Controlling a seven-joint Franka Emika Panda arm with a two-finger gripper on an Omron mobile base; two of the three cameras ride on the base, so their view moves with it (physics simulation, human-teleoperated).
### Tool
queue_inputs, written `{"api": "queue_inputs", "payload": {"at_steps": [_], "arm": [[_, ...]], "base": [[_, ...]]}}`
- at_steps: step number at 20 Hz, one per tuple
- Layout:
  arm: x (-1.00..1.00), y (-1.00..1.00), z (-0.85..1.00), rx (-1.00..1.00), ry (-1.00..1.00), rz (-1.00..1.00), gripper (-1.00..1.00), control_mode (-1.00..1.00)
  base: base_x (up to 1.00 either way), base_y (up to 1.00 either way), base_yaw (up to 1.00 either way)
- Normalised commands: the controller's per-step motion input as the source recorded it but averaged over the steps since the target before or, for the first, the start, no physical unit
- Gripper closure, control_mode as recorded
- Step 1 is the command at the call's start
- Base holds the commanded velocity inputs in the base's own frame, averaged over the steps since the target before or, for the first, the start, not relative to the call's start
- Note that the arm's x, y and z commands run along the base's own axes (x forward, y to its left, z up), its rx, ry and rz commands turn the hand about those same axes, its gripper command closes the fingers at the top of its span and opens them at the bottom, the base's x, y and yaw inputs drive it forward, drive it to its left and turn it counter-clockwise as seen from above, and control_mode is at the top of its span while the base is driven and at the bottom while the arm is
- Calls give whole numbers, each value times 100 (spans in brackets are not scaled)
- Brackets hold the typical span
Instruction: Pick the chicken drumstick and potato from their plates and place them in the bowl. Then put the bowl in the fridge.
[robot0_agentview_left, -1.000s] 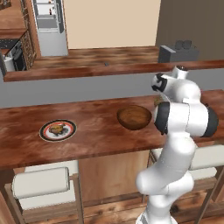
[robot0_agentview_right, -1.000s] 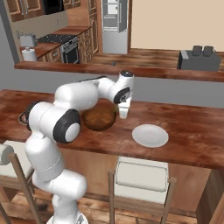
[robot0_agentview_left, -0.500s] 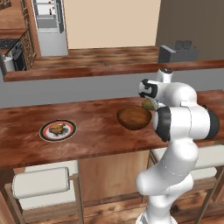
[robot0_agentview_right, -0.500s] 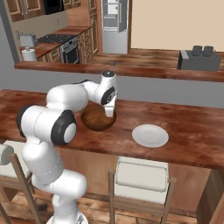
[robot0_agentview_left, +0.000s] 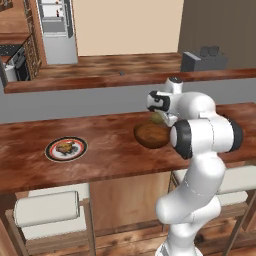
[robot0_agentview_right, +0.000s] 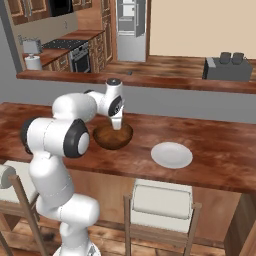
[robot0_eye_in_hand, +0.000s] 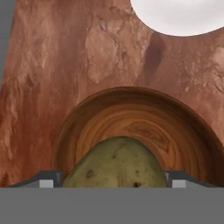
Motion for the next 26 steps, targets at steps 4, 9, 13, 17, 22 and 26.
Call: {"api": "queue_inputs", "payload": {"at_steps": [4, 9, 13, 17, 22, 26], "arm": [[0, 22, -13, 0, 0, 7, 100, -100], [-2, 16, -45, 0, 0, 2, 100, -100], [-4, 9, -62, 0, 2, 0, 100, -100], [1, 25, -35, 0, 0, 0, 100, -100], [13, 13, -14, 0, 0, 0, 100, -100], [15, 9, -9, 0, 0, 0, 100, -100]], "base": [[0, 0, 0], [0, 0, 0], [0, 0, 0], [0, 0, 0], [0, 0, 0], [0, 0, 0]]}}
